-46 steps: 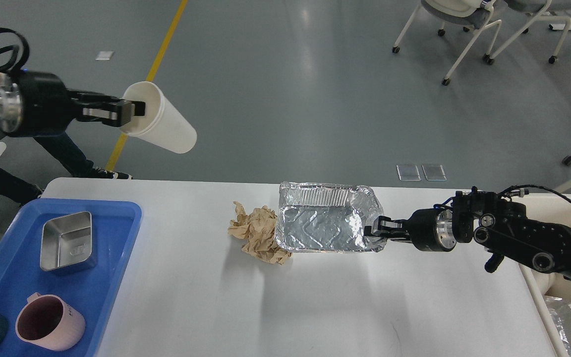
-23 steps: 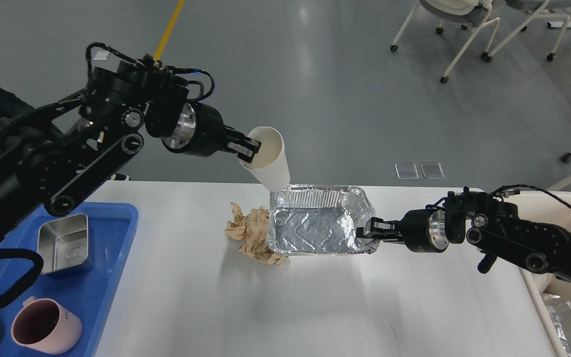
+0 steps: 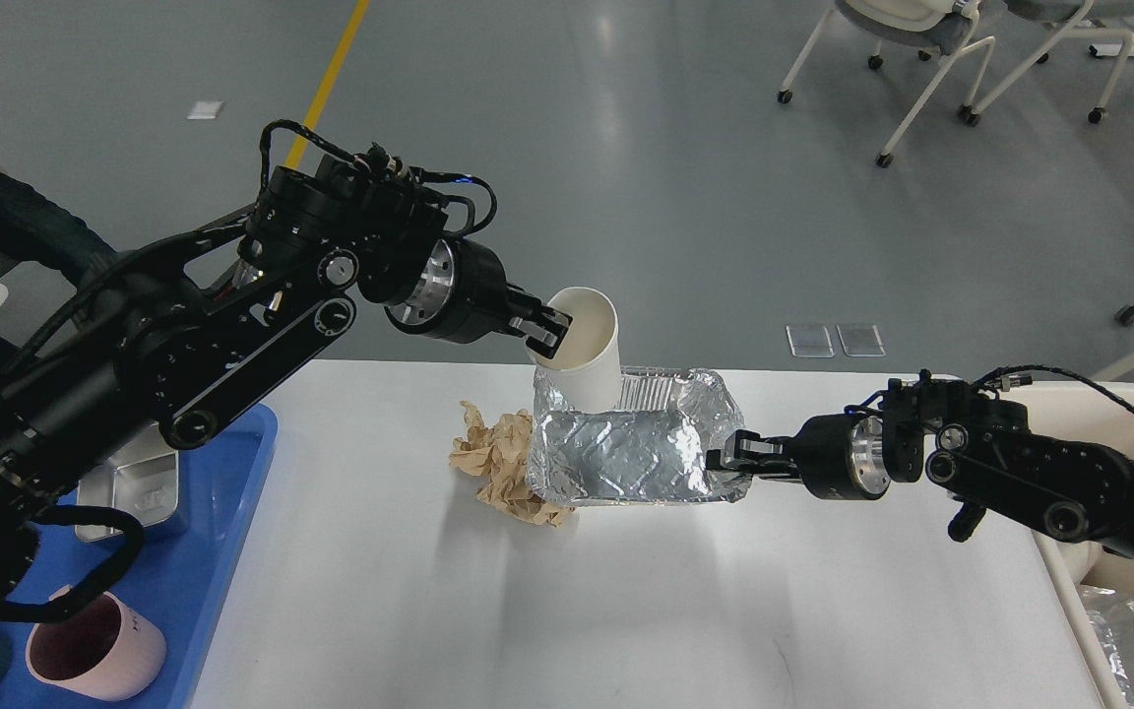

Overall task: Tidy desktop
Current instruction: 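Lift the white cup over and drop it into the foil tray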

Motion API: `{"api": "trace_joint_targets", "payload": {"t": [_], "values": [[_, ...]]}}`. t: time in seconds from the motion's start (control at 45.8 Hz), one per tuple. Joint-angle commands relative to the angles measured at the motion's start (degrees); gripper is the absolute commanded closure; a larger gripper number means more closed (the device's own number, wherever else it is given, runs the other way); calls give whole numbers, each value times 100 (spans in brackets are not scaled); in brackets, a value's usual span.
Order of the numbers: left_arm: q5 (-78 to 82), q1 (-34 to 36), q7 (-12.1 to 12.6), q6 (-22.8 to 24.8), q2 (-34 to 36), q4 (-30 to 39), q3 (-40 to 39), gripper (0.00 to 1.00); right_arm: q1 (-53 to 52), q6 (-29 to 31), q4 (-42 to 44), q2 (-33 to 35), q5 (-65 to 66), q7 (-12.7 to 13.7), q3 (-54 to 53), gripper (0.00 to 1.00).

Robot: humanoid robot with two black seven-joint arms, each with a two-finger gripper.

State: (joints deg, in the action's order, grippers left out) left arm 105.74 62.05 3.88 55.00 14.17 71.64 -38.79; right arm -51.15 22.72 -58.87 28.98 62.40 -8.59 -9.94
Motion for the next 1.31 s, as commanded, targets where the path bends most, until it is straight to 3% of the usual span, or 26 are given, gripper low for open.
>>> {"api": "trace_joint_targets", "payload": {"t": [0.0,0.328,0.568,0.612,0.655,0.743,0.765,0.939,1.289], "values": [[78,-35,8,0,-318,-343,204,98,8,-13,-54,29,0,-2,-8,100],[87,-35,17,-569,-1171,-1178,636,98,8,-31,-80,38,0,-11,-8,100],[122,-9,25,-1008,-1408,-1521,846,95,17,-40,-89,46,0,-20,-34,100],[122,-9,17,-1096,-1426,-1565,890,90,17,-40,-107,46,0,-20,-43,100],[122,0,17,-1175,-1452,-1618,917,79,17,-40,-124,46,0,-20,-43,100],[78,-17,17,-1272,-1496,-1679,908,24,17,-40,-133,46,0,-20,-43,100],[78,-26,17,-1316,-1522,-1688,908,15,17,-40,-133,46,0,-20,-43,100],[-9,-35,-10,-1606,-1584,-1697,873,5,26,-40,-124,38,0,-11,-43,100],[-273,70,-1,-1589,-1426,-1565,750,3,70,-49,-124,64,0,-19,-43,100]]}}
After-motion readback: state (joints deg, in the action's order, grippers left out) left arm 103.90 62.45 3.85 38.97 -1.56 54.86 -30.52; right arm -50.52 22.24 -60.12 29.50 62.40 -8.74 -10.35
